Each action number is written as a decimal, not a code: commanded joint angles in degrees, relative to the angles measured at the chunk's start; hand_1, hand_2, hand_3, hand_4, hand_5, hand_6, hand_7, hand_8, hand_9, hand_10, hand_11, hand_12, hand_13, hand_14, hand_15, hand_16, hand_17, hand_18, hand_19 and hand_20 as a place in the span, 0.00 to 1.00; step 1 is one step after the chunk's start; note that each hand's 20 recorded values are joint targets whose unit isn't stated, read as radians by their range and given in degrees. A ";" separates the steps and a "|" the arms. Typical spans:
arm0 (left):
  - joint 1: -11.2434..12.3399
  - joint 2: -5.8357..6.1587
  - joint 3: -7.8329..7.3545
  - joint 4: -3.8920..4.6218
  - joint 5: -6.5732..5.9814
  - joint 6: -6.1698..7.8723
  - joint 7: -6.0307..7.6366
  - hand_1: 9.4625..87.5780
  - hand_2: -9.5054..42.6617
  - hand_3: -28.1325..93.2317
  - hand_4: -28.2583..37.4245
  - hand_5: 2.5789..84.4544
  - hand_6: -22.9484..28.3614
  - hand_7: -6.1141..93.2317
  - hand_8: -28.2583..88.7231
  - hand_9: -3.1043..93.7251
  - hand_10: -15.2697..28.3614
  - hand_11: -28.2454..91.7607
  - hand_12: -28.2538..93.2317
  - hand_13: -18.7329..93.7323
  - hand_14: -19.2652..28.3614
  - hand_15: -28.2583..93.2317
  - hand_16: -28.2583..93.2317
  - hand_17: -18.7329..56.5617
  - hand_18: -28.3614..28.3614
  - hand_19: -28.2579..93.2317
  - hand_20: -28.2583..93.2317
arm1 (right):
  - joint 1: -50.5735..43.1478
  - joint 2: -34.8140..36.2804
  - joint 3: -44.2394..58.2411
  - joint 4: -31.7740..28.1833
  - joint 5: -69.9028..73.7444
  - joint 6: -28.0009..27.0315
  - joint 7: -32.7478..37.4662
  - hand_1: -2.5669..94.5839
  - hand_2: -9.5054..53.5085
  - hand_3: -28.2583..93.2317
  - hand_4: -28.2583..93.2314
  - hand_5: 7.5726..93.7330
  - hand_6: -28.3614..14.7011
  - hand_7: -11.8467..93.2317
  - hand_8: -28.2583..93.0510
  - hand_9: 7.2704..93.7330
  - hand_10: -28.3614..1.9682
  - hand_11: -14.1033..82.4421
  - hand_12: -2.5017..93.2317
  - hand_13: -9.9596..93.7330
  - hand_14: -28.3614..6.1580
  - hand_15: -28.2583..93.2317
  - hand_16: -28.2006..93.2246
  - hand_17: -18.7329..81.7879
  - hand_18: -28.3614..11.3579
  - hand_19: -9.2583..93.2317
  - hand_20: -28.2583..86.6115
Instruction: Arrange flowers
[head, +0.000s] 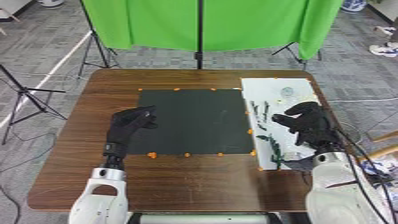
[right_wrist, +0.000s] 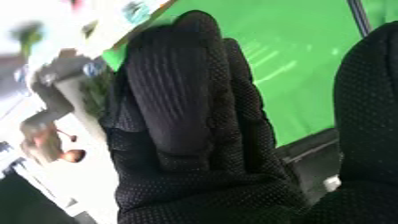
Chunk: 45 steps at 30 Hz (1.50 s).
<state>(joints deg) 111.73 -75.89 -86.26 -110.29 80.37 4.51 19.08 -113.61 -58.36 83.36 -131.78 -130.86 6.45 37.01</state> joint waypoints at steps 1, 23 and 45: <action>0.58 0.92 -0.55 -0.54 0.14 0.63 -1.26 0.46 0.21 0.62 0.25 0.76 0.58 0.16 0.20 0.72 0.70 0.43 0.35 0.73 0.79 0.57 0.21 0.52 0.90 0.76 0.39 | -0.60 0.02 -2.33 0.86 -10.97 -11.51 4.53 0.38 0.00 0.72 0.04 0.65 0.50 0.31 0.20 0.84 0.46 0.48 0.31 1.00 0.79 0.67 0.45 0.76 0.27 0.99 0.64; 1.45 1.54 -0.08 -1.01 0.07 0.62 -2.93 0.46 0.22 0.62 0.25 0.76 0.58 0.16 0.20 0.71 0.70 0.42 0.35 0.73 0.79 0.57 0.21 0.51 0.90 0.77 0.39 | 2.75 -2.37 -8.98 8.55 -17.94 -18.94 7.45 0.40 0.00 0.69 0.05 0.68 0.45 0.32 0.21 0.89 0.44 0.45 0.31 1.00 0.83 0.72 0.42 0.83 0.40 1.00 0.66; 1.14 1.97 -0.04 -0.18 -0.27 0.12 -3.34 0.45 0.23 0.62 0.25 0.75 0.58 0.16 0.20 0.71 0.71 0.42 0.35 0.73 0.80 0.57 0.21 0.51 0.90 0.77 0.38 | 3.89 -2.27 -10.23 10.35 -10.05 -10.71 10.48 0.72 0.00 0.63 0.19 0.67 0.56 0.53 0.46 0.94 0.55 0.62 0.37 1.00 0.91 0.81 0.37 0.92 0.49 1.00 0.63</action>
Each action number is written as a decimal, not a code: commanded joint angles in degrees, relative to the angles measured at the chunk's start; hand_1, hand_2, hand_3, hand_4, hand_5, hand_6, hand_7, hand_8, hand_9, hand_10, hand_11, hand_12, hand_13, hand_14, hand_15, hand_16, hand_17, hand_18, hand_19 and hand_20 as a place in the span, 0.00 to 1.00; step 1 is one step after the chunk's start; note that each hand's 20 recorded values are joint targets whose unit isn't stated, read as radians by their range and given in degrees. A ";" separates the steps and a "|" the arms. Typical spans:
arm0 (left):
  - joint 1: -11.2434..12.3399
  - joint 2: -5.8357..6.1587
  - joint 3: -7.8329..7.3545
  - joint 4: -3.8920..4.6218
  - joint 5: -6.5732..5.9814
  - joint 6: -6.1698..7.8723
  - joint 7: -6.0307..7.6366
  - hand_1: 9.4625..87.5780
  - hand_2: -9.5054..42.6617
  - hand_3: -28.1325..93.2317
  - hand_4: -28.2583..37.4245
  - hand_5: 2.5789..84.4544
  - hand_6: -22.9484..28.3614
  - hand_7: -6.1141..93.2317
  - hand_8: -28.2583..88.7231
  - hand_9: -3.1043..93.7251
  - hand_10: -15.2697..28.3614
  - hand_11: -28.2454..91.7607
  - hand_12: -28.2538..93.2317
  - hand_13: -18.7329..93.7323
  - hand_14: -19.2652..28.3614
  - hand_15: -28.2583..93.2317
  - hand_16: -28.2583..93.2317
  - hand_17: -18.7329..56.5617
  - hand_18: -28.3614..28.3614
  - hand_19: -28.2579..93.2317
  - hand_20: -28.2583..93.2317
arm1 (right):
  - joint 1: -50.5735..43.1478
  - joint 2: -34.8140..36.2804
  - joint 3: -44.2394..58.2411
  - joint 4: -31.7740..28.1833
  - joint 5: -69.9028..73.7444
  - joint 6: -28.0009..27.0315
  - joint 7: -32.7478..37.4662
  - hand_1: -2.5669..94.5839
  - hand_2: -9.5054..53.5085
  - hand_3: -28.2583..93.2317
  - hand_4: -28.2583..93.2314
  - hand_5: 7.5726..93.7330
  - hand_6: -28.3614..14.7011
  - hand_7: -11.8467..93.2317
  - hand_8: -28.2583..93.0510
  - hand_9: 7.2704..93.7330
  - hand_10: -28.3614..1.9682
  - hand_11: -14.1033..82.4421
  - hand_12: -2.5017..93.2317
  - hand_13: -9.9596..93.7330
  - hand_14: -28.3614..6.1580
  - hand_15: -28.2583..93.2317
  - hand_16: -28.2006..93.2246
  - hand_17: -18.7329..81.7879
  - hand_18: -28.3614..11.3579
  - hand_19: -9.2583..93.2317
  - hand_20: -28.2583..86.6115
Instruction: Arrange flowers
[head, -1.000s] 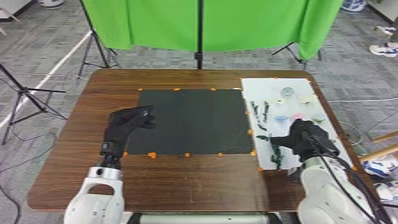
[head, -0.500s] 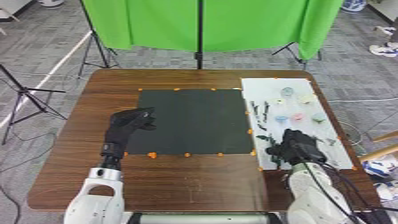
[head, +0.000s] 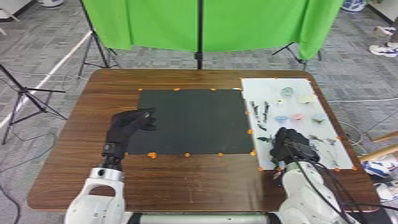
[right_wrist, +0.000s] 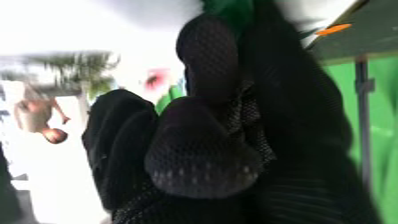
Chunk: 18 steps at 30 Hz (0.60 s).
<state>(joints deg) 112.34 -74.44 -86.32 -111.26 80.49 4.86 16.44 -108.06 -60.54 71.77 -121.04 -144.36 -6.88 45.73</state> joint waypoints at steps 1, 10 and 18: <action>0.78 0.97 -0.12 0.81 -0.57 -0.13 -0.83 0.45 0.23 0.62 0.25 0.75 0.58 0.16 0.20 0.71 0.71 0.42 0.35 0.73 0.80 0.57 0.21 0.51 0.90 0.77 0.38 | -1.21 0.06 1.69 -0.99 4.58 2.85 2.17 0.72 0.00 0.64 0.19 0.67 0.56 0.53 0.46 0.94 0.55 0.62 0.37 1.00 0.91 0.81 0.37 0.92 0.50 1.00 0.63; 2.22 2.07 -1.61 0.84 -2.13 0.67 -0.84 0.44 0.23 0.62 0.24 0.75 0.58 0.16 0.20 0.71 0.71 0.42 0.35 0.73 0.80 0.57 0.21 0.51 0.90 0.77 0.38 | 2.39 2.10 4.13 -5.73 11.67 6.55 3.15 0.70 0.00 0.66 0.21 0.67 0.55 0.54 0.46 0.94 0.55 0.63 0.37 1.00 0.92 0.81 0.37 0.93 0.50 1.00 0.64; 0.62 5.93 -1.11 3.18 -4.62 0.22 0.54 0.43 0.23 0.63 0.24 0.75 0.59 0.15 0.20 0.71 0.71 0.42 0.35 0.73 0.80 0.57 0.21 0.50 0.90 0.77 0.38 | 11.51 4.07 -1.51 -8.54 27.39 13.85 4.86 0.70 0.00 0.66 0.22 0.68 0.54 0.54 0.46 0.94 0.55 0.63 0.36 1.00 0.92 0.81 0.37 0.93 0.50 1.00 0.64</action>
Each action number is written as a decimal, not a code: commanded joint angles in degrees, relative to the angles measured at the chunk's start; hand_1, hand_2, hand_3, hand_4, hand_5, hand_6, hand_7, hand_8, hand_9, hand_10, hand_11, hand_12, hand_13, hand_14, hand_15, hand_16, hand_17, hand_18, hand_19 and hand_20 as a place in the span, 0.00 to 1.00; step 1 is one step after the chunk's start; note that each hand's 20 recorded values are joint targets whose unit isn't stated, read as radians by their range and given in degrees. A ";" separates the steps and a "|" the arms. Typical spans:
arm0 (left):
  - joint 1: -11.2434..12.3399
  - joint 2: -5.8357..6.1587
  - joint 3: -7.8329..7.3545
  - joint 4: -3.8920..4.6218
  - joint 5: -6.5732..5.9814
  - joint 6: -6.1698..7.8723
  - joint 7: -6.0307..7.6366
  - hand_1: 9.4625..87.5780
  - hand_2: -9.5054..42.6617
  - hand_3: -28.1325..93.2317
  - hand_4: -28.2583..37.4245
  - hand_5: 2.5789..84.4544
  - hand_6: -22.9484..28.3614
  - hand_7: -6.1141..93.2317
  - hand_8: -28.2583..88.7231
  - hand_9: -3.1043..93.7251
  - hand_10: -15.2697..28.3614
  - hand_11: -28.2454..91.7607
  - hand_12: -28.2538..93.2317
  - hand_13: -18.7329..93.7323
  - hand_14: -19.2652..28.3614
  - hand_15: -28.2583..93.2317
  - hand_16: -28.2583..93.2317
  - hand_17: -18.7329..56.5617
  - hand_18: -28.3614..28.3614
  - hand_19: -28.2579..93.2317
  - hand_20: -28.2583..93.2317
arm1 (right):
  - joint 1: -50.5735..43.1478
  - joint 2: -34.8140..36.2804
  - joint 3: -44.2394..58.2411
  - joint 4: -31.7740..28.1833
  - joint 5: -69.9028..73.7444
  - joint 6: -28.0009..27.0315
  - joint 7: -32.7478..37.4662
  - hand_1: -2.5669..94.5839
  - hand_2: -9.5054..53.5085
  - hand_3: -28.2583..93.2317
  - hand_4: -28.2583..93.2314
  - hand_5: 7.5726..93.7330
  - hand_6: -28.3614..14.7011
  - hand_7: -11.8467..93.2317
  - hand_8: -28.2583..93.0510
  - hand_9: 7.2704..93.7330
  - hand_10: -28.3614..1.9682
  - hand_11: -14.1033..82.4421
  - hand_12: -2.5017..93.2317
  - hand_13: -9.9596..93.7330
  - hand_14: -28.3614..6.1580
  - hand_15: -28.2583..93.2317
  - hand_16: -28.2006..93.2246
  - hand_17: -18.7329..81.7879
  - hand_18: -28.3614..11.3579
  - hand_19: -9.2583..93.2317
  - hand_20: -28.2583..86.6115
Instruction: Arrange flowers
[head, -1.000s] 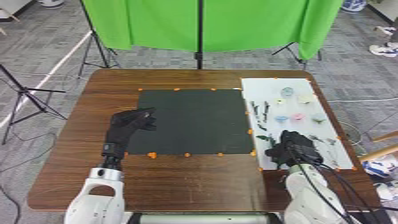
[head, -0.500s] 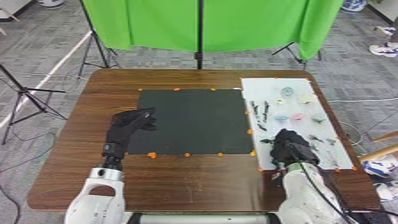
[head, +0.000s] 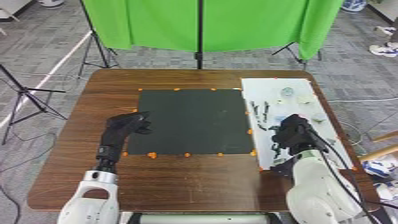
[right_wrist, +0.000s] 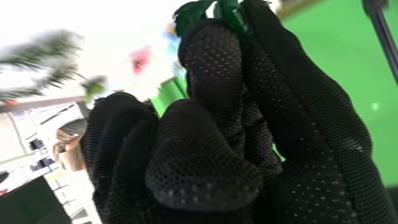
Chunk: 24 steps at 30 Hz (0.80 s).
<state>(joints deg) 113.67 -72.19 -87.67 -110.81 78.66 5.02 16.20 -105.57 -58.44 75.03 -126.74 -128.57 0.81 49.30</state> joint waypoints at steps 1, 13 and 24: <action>-1.01 4.78 0.44 3.39 -4.33 0.31 1.20 0.43 0.22 0.63 0.24 0.75 0.59 0.15 0.20 0.71 0.71 0.42 0.35 0.72 0.81 0.57 0.21 0.50 0.90 0.76 0.38 | 10.93 2.07 -6.53 -2.18 11.56 6.82 0.88 0.70 0.00 0.67 0.22 0.68 0.54 0.54 0.46 0.94 0.55 0.63 0.36 1.00 0.92 0.81 0.37 0.93 0.50 1.00 0.64; -7.36 10.40 3.14 11.24 -17.67 8.10 7.09 0.27 0.39 0.69 0.07 0.75 0.59 0.15 0.20 0.71 0.73 0.42 0.35 0.71 0.83 0.56 0.21 0.50 0.91 0.75 0.39 | 29.46 -4.96 -25.89 11.86 18.00 10.72 -2.90 0.69 0.00 0.67 0.23 0.68 0.54 0.54 0.46 0.95 0.55 0.62 0.35 1.00 0.91 0.81 0.36 0.93 0.51 1.00 0.63; -15.06 12.54 11.01 16.62 -19.50 16.18 9.97 0.20 0.55 0.70 0.00 0.75 0.60 0.15 0.20 0.71 0.74 0.42 0.35 0.72 0.84 0.56 0.21 0.50 0.92 0.75 0.40 | 35.64 -9.66 -36.16 21.19 18.90 17.32 -5.77 0.68 0.00 0.68 0.23 0.69 0.53 0.54 0.46 0.95 0.55 0.62 0.35 1.00 0.90 0.81 0.36 0.93 0.50 0.99 0.63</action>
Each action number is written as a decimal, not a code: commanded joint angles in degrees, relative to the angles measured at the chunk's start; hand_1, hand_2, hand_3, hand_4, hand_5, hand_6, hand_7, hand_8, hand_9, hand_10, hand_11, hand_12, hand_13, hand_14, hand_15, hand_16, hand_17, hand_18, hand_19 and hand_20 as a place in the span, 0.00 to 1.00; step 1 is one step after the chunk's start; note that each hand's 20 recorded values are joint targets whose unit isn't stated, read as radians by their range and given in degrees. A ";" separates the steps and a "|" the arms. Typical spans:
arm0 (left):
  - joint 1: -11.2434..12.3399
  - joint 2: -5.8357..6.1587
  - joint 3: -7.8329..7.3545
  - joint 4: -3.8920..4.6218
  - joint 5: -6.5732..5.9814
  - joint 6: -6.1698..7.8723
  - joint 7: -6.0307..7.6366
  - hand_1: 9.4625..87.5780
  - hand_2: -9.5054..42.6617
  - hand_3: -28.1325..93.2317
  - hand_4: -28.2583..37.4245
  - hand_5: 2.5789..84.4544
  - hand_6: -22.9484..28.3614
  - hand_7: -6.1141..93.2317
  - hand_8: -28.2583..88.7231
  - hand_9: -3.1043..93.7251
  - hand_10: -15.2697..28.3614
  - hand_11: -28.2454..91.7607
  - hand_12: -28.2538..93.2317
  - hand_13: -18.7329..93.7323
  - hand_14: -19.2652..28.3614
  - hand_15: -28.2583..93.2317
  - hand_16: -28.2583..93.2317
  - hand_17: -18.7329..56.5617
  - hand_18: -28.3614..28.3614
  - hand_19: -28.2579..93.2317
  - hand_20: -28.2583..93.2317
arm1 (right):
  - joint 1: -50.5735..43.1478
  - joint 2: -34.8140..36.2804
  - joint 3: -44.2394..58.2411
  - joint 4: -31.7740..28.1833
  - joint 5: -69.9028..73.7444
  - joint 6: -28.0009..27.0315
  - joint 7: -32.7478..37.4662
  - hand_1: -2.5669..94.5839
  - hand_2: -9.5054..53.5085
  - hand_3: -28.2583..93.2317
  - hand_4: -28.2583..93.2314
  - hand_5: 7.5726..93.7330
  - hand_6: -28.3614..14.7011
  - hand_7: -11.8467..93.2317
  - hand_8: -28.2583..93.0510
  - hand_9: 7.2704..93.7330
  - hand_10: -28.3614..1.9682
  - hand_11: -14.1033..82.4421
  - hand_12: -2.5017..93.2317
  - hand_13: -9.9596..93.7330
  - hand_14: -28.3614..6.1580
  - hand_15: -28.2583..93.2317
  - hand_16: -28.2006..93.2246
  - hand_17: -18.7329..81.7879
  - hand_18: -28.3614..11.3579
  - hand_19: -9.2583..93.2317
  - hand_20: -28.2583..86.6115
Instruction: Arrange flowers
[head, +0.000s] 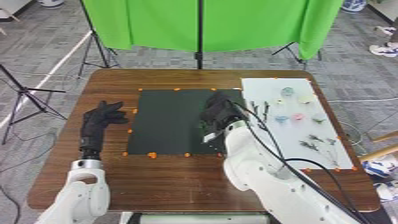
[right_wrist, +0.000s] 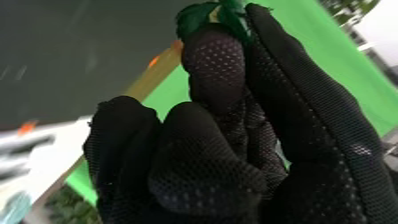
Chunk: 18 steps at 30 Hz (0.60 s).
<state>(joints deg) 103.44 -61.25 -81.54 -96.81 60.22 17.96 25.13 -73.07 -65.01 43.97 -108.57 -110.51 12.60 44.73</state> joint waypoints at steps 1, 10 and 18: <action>-5.29 1.42 5.21 2.97 -1.11 3.28 1.03 0.20 0.55 0.70 0.00 0.75 0.60 0.15 0.20 0.71 0.74 0.42 0.35 0.72 0.84 0.56 0.21 0.50 0.92 0.75 0.40 | 3.87 -3.35 -5.78 3.68 1.33 6.39 -1.04 0.68 0.00 0.68 0.23 0.69 0.53 0.54 0.46 0.95 0.55 0.62 0.35 1.00 0.90 0.81 0.36 0.93 0.50 0.99 0.63; -5.41 0.69 7.13 3.36 -1.01 5.56 1.76 0.20 0.50 0.70 0.00 0.75 0.60 0.15 0.20 0.71 0.74 0.42 0.35 0.72 0.84 0.56 0.21 0.50 0.92 0.75 0.40 | 8.19 -6.23 -9.50 8.52 7.43 10.90 -1.75 0.68 0.00 0.68 0.23 0.69 0.53 0.54 0.46 0.95 0.55 0.62 0.35 1.00 0.90 0.81 0.36 0.93 0.50 0.99 0.63; -5.50 0.45 7.51 3.06 -0.88 5.84 1.93 0.20 0.48 0.70 0.00 0.75 0.60 0.15 0.20 0.71 0.74 0.42 0.35 0.72 0.84 0.56 0.21 0.50 0.93 0.75 0.40 | 8.09 -7.37 -12.19 9.14 12.74 14.11 -1.21 0.68 0.00 0.68 0.22 0.69 0.53 0.55 0.46 0.96 0.53 0.60 0.34 1.00 0.88 0.79 0.36 0.93 0.51 0.97 0.62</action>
<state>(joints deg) 97.35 -59.93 -74.63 -93.87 59.58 22.68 26.68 -64.98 -70.60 34.00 -99.30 -99.09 24.47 43.30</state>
